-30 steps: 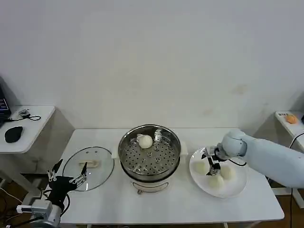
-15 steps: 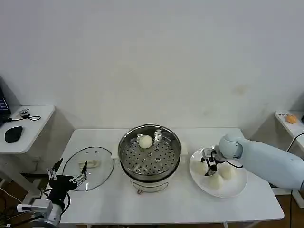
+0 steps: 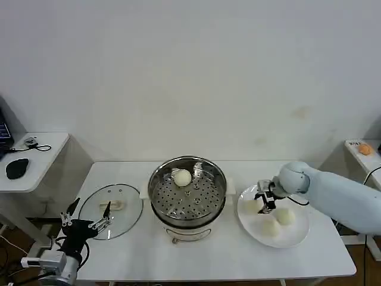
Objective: Take steamed baozi put them in steamer then cover it.
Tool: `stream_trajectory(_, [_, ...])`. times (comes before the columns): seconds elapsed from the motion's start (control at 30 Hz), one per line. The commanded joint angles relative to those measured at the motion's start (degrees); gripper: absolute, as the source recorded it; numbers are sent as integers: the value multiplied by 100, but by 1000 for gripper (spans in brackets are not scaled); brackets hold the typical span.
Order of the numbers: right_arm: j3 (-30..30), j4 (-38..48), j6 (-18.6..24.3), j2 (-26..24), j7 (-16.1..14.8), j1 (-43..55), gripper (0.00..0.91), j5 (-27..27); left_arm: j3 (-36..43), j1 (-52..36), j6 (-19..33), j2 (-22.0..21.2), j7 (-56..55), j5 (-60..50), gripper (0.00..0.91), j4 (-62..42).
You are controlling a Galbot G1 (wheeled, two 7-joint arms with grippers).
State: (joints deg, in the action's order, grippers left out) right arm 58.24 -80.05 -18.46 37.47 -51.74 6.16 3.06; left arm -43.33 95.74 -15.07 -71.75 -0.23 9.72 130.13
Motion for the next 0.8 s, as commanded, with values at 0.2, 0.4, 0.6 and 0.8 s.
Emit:
stream_trajectory(0.2, [87,-744,-21,-761,-67,925,584,482,103,18,-1,-36,-9,-43,907,92])
stream_trajectory(0.4, [321,-1225,-323,-935,-12,1677,584,1115,89,19,-1,7,-7,-58,907,208])
stream_trajectory(0.6, [881,-1566,-673,-648,189,2745,584,2001,98,-36,4,-9,-13,-65,907,153])
stream_trajectory(0.8, [1242,-1529,-1044,226,428,3439,584,2664,120,-32,4,-8,-7,-106,907,162])
